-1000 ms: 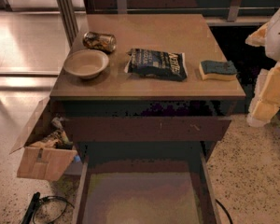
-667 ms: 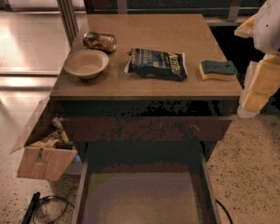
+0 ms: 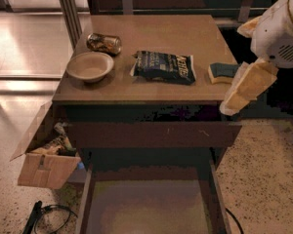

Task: Place blue chip bag into middle drawer

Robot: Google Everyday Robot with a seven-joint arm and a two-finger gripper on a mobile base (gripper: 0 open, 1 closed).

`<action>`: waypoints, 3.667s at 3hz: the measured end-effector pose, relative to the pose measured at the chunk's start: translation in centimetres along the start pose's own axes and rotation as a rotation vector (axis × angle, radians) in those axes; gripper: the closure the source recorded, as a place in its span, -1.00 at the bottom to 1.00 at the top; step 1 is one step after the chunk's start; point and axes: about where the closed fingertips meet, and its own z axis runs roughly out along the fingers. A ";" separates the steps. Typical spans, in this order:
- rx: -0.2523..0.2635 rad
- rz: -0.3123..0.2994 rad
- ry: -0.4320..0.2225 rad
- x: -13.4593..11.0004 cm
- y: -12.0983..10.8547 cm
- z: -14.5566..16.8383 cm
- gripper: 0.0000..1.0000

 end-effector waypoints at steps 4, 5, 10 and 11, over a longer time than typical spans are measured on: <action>0.116 0.050 -0.147 -4.2 -3.4 3.5 -1.00; 0.101 0.062 -0.187 -5.9 -4.9 6.4 -1.00; -0.011 0.148 -0.317 -7.5 -12.3 21.5 -1.00; -0.072 0.151 -0.342 -9.4 -11.1 24.3 -1.00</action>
Offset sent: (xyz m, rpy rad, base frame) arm 0.0246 0.0110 -0.0066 0.1119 -0.0606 -0.0655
